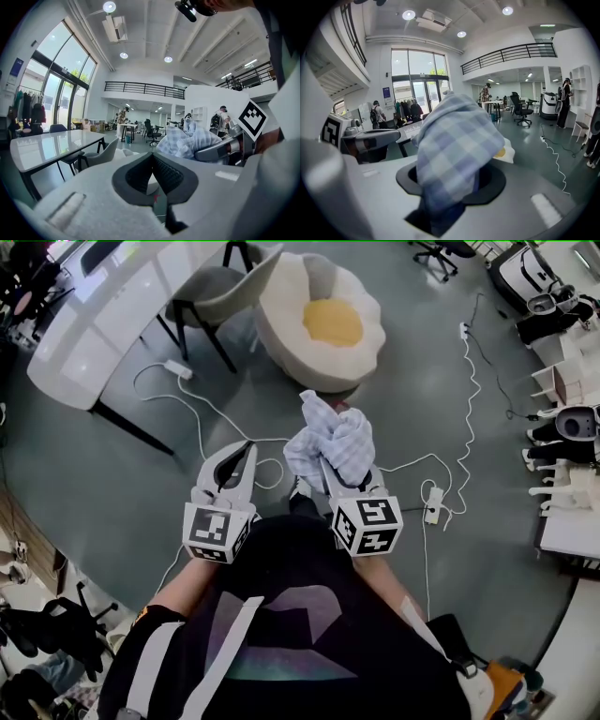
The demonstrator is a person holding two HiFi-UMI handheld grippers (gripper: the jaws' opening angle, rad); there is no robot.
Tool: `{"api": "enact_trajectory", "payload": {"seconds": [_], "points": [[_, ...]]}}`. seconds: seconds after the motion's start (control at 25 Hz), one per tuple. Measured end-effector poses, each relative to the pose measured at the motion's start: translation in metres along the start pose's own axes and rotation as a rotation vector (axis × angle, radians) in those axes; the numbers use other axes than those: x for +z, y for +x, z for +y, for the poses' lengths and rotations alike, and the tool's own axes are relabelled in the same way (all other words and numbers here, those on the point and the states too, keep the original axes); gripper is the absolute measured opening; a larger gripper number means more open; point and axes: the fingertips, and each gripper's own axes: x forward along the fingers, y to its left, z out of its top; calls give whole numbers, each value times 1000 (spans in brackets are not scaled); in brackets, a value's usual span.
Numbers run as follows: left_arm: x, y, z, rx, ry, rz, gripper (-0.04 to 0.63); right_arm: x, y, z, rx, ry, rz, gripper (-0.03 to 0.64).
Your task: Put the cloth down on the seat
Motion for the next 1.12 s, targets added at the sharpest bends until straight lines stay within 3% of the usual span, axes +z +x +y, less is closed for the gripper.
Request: {"api": "enact_trajectory", "payload": {"seconds": [0.4, 1.12], "points": [[3, 84, 7, 10, -18, 45, -2, 18, 55, -58, 23, 3, 50, 178], [38, 210, -6, -36, 51, 60, -2, 53, 99, -156, -8, 52, 23, 176]]}}
